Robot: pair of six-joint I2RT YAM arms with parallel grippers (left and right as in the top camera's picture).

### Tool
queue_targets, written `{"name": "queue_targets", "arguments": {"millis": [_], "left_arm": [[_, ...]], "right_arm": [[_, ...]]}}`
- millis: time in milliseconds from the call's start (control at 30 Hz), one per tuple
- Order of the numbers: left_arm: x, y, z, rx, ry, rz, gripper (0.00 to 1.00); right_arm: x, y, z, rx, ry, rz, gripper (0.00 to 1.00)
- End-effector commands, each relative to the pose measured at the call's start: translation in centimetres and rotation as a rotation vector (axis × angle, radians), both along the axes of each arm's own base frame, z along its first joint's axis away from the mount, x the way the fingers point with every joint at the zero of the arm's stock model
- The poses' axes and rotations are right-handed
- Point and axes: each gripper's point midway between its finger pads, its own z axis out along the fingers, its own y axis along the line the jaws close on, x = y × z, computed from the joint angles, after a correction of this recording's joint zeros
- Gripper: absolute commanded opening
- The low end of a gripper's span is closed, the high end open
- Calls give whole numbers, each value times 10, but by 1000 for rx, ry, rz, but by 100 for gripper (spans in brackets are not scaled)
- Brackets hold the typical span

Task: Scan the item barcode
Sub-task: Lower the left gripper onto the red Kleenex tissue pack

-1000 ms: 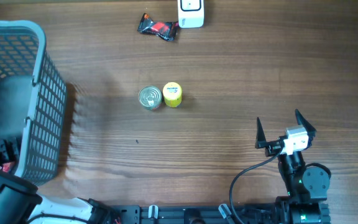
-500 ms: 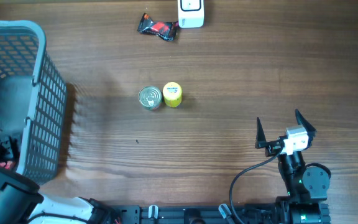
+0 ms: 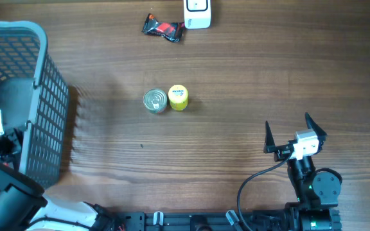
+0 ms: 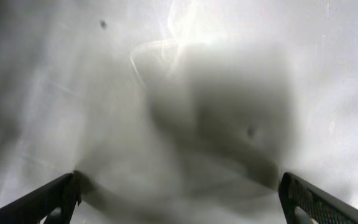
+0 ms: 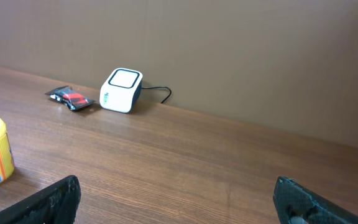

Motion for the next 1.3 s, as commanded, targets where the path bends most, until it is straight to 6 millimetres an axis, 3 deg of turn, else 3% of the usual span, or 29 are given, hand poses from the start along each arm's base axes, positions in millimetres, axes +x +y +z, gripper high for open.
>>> {"name": "queue_targets", "arguments": {"millis": [0,167,267,333,400,500,667,967,1133,1267], "left_arm": [[1,-7,-14,-107,-32,264,100],[-4,2,-5,-73,-31,379,100],[-26,12,0,23,67,415,100],[-55,20,3,117,199,463,100],[-63,24,6,148,221,534,100],[-57,26,10,148,172,614,100],[-39,27,28,185,97,593,100],[-15,36,88,258,-106,702,100],[-24,16,81,192,-41,670,100],[-3,8,80,65,-157,711,100]], "right_arm": [[0,-1,1,18,-1,-9,100],[0,-1,1,18,-1,-9,100],[0,-1,1,18,-1,-9,100],[0,-1,1,18,-1,-10,100],[0,-1,1,18,-1,-9,100],[0,-1,1,18,-1,-10,100],[0,-1,1,18,-1,-9,100],[0,-1,1,18,-1,-10,100],[0,-1,1,18,-1,-9,100],[0,-1,1,18,-1,-9,100]]}}
